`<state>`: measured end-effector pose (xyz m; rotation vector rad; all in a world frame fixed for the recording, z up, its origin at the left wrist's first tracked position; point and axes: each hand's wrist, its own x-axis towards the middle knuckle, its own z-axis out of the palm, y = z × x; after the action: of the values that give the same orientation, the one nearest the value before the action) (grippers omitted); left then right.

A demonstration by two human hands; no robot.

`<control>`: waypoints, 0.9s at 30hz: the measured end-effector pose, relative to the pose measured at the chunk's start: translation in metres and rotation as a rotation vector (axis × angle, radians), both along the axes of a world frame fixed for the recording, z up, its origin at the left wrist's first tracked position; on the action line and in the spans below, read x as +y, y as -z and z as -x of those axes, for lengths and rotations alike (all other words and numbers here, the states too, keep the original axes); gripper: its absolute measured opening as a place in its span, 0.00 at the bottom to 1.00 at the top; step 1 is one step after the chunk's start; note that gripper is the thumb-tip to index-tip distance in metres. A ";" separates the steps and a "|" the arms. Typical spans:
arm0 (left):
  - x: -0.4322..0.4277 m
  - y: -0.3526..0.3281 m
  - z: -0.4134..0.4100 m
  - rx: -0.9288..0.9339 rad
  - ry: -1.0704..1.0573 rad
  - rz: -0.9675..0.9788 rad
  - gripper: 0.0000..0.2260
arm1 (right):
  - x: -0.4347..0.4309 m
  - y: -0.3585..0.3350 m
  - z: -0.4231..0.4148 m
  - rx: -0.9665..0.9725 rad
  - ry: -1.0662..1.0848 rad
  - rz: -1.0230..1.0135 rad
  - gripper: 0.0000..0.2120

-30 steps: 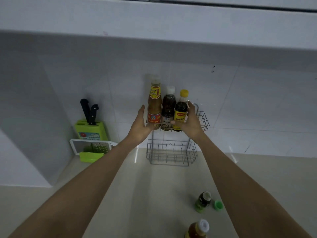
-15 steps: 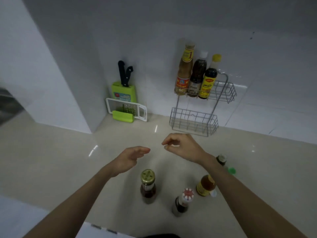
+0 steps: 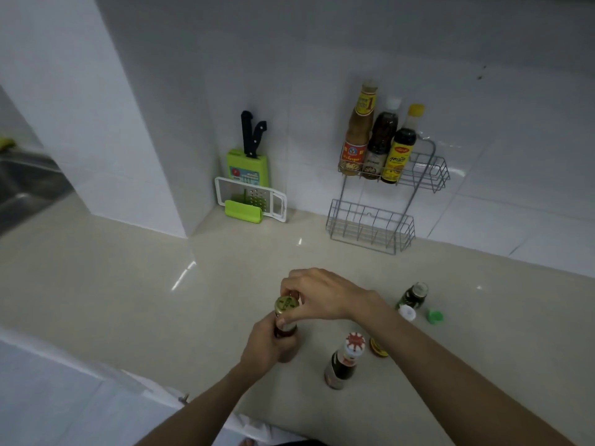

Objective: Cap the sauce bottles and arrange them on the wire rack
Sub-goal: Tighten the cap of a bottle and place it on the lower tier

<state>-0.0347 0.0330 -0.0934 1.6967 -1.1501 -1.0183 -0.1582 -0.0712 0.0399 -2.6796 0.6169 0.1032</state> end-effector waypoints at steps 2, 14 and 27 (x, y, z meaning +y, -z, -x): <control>-0.007 -0.005 0.000 0.031 -0.023 0.007 0.13 | -0.004 -0.006 0.001 -0.010 -0.014 -0.017 0.19; -0.061 -0.115 -0.016 0.280 0.495 -0.013 0.07 | -0.055 -0.109 0.018 -0.088 0.008 -0.372 0.22; -0.064 -0.125 -0.013 0.352 0.672 -0.072 0.08 | -0.056 -0.121 0.027 -0.146 0.002 -0.448 0.21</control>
<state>-0.0219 -0.0314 0.0321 1.1154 -1.4841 -1.7037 -0.1848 -0.1275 0.1610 -2.2307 0.4842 0.0387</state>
